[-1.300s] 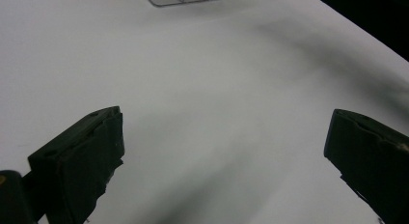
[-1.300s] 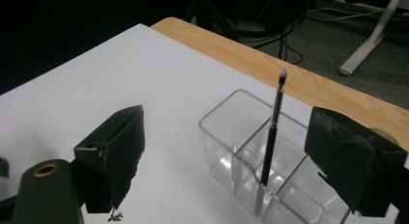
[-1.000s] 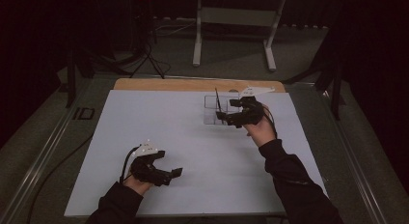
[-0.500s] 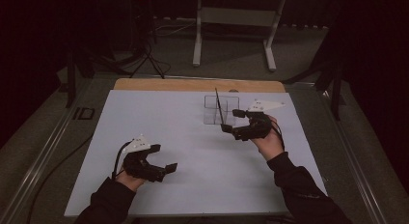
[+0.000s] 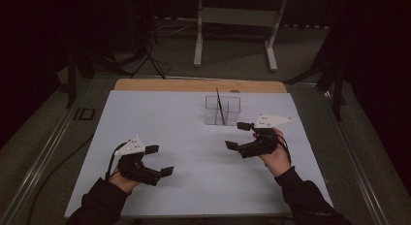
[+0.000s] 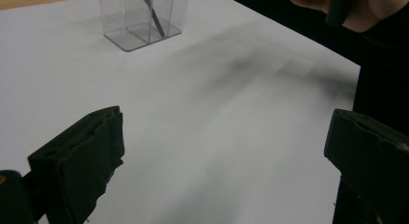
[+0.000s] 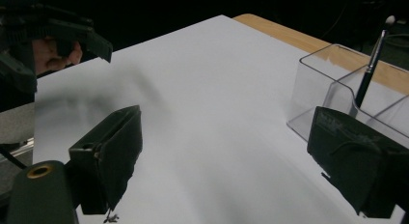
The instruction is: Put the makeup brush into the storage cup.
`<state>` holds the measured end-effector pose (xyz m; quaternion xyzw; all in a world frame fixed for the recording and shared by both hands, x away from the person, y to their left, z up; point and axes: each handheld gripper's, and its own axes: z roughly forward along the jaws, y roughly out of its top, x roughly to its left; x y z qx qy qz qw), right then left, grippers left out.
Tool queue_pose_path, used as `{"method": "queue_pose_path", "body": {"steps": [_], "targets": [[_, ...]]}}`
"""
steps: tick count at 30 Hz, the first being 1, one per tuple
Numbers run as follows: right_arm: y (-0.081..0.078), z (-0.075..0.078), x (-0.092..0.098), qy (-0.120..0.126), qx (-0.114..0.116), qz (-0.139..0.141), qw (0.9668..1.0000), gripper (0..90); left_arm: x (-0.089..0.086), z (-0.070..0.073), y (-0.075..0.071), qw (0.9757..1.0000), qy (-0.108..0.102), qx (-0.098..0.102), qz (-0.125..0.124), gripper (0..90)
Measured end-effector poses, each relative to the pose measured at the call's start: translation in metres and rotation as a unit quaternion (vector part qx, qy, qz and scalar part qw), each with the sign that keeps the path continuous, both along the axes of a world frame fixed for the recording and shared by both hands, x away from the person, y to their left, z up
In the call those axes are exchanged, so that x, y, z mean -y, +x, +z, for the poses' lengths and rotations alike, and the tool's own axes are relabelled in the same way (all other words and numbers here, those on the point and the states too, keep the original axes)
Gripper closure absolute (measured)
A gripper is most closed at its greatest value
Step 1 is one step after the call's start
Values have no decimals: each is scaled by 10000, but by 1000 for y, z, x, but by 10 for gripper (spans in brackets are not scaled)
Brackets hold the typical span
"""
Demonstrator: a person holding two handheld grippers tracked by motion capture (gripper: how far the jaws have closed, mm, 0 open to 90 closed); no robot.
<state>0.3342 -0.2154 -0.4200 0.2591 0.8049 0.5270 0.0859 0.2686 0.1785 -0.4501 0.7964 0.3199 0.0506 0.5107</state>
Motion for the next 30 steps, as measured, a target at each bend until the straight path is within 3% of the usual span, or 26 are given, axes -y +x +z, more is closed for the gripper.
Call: {"method": "queue_pose_path", "body": {"steps": [1, 10, 14, 21, 30], "targets": [[-7, -4, 6, 44, -42, -8, 10000, 132, -5, -1, -2, 10000, -62, -42, -16, 17], [-26, -21, 20, -26, -100, 29, 9999, 144, -19, -9, -11, 10000, 25, 57, -12, 17], [-33, -25, 25, -79, -8, -18, 10000, 143, -25, -14, -14, 10000, -18, 72, -15, 17], [-46, -34, 36, -207, 112, -22, 9997, 140, -33, -24, -18, 9999, 91, 60, -52, 17], [-54, -49, 52, -233, -35, 139, 9996, 140, -42, -42, -20, 9999, 127, 77, -88, 17]]}}
